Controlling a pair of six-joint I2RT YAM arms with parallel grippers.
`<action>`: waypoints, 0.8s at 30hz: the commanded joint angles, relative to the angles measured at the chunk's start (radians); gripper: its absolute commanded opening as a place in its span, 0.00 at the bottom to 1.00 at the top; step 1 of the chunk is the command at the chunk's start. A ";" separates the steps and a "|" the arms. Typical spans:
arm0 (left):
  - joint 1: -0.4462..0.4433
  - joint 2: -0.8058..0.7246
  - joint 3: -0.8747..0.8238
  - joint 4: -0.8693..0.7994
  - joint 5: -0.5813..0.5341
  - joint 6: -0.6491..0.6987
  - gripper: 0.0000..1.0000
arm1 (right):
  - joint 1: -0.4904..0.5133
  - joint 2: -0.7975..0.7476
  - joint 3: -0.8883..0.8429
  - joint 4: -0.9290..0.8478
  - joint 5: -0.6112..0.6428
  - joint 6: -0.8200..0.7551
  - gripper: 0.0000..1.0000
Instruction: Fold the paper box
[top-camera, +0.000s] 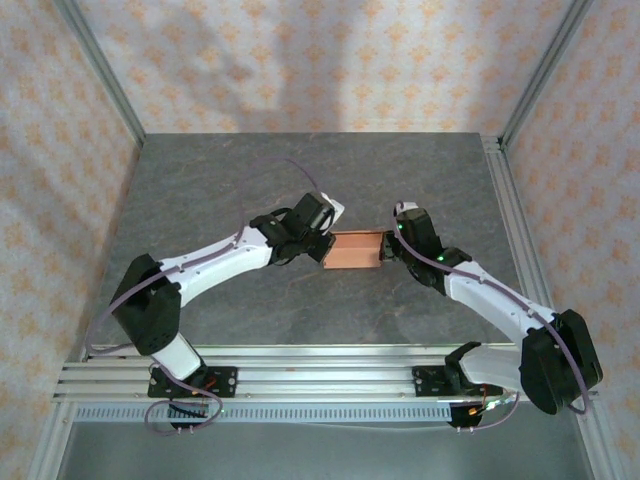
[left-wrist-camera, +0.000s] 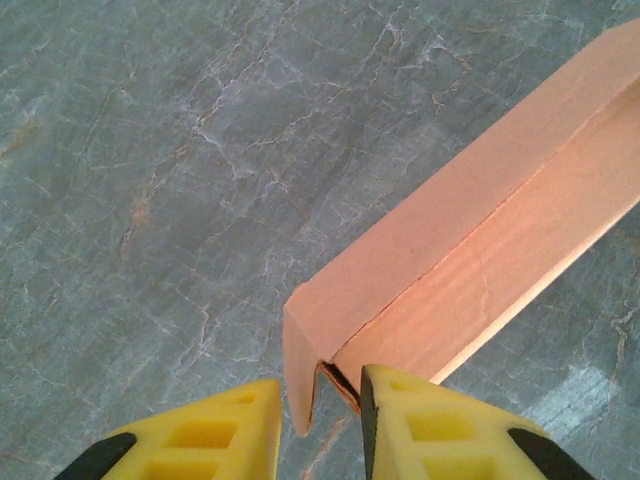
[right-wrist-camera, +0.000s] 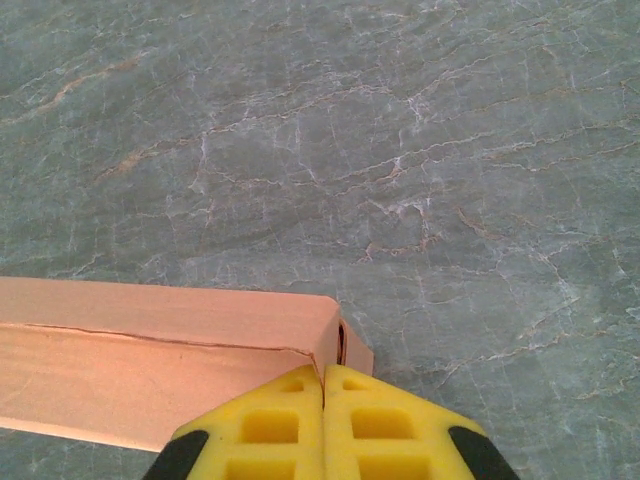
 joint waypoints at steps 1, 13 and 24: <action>0.010 0.018 0.041 -0.054 -0.007 -0.039 0.22 | 0.005 0.007 0.031 -0.032 -0.006 0.003 0.00; 0.016 0.031 0.072 -0.104 -0.004 -0.054 0.08 | 0.004 0.014 0.042 -0.042 -0.008 0.000 0.00; 0.016 0.059 0.138 -0.187 -0.038 -0.115 0.00 | 0.004 0.011 0.047 -0.044 -0.015 0.000 0.00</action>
